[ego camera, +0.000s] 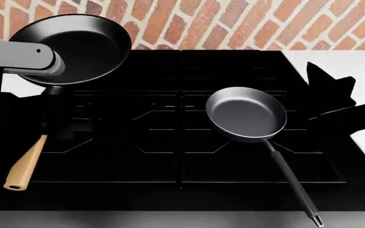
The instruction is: Place both pans onto different burners. Then place the sweet potato and the kebabs on different pans.
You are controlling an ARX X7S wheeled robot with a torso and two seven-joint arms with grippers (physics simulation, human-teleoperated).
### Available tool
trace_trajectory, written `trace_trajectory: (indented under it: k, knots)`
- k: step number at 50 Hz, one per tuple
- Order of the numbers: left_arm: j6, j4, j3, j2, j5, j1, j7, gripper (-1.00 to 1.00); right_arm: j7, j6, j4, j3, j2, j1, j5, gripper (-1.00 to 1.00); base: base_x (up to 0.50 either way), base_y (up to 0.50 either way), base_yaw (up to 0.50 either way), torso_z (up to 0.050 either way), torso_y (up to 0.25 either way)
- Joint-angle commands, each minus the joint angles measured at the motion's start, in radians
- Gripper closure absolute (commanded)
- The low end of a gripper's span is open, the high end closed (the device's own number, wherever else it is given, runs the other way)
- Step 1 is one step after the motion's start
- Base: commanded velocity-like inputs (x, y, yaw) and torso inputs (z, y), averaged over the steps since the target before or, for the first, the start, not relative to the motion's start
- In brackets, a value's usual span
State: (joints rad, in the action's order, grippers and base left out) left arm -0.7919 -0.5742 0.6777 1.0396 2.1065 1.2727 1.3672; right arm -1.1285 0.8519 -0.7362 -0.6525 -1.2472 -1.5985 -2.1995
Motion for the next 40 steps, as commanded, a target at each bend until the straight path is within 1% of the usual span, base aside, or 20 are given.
trace_trajectory:
  k: [1,8,15,30,40]
  knots:
    - [0.007,0.055,-0.037,-0.010,-0.056,0.058,-0.015,1.00,-0.018,0.004,0.010,0.048,-0.022,-0.069,-0.039,-1.00,0.00,0.00,0.00,0.000,0.010]
    - [-0.015,0.093,-0.004,-0.034,-0.063,0.061,-0.011,1.00,-0.007,-0.004,0.010,0.060,-0.032,-0.068,-0.035,-1.00,0.00,0.00,0.00,0.001,0.005]
    - [-0.020,0.108,0.028,-0.052,-0.067,0.022,-0.031,1.00,-0.001,-0.004,0.010,0.058,-0.033,-0.053,-0.018,-1.00,0.00,0.00,0.00,0.001,0.004]
    - [0.004,0.105,0.032,-0.044,-0.049,-0.031,-0.077,1.00,-0.003,0.007,0.006,0.055,-0.042,-0.044,-0.019,-1.00,0.00,0.00,0.00,0.001,0.005]
    - [0.008,0.118,0.053,-0.057,-0.088,-0.065,-0.091,1.00,0.000,0.002,-0.003,0.058,-0.054,-0.031,-0.017,-1.00,0.00,0.00,0.00,0.002,0.005]
